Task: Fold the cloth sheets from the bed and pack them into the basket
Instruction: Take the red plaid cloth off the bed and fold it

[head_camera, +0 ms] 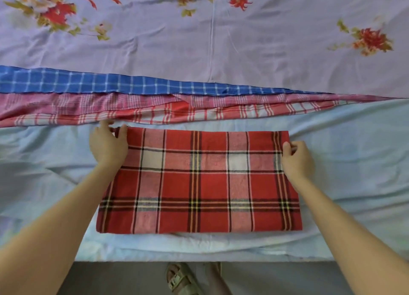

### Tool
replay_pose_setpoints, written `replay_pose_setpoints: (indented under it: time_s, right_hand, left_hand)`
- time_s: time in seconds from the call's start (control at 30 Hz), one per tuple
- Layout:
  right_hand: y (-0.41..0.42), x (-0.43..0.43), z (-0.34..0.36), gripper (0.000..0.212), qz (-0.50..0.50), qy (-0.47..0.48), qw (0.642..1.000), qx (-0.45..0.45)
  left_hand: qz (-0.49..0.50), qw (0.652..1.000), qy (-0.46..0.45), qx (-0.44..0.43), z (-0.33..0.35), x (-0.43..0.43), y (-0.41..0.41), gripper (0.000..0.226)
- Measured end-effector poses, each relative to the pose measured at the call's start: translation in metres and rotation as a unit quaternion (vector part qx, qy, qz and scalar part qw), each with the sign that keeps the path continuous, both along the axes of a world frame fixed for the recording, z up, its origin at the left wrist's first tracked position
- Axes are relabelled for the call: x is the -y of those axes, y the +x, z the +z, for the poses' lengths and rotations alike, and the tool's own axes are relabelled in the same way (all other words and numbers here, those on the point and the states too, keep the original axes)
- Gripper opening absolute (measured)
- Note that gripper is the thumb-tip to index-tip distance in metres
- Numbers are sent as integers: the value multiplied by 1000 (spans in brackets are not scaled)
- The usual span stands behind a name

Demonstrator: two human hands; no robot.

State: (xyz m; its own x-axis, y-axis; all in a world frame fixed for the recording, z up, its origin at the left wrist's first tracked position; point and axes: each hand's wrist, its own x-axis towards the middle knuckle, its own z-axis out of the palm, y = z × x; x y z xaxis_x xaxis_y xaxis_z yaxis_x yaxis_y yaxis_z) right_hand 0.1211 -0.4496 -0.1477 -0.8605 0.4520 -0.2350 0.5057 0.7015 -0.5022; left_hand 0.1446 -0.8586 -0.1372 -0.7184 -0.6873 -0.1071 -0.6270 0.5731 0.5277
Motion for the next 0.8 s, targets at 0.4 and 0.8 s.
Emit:
replay_pose_setpoints:
  time_s: [0.4, 0.8]
  right_hand:
    - [74, -10, 72, 96, 43, -411, 883, 223]
    - [99, 208, 102, 106, 357, -52, 910, 202]
  left_hand:
    - [-591, 788, -134, 112, -29, -204, 133, 58]
    - [26, 877, 478, -22, 39, -92, 89, 23]
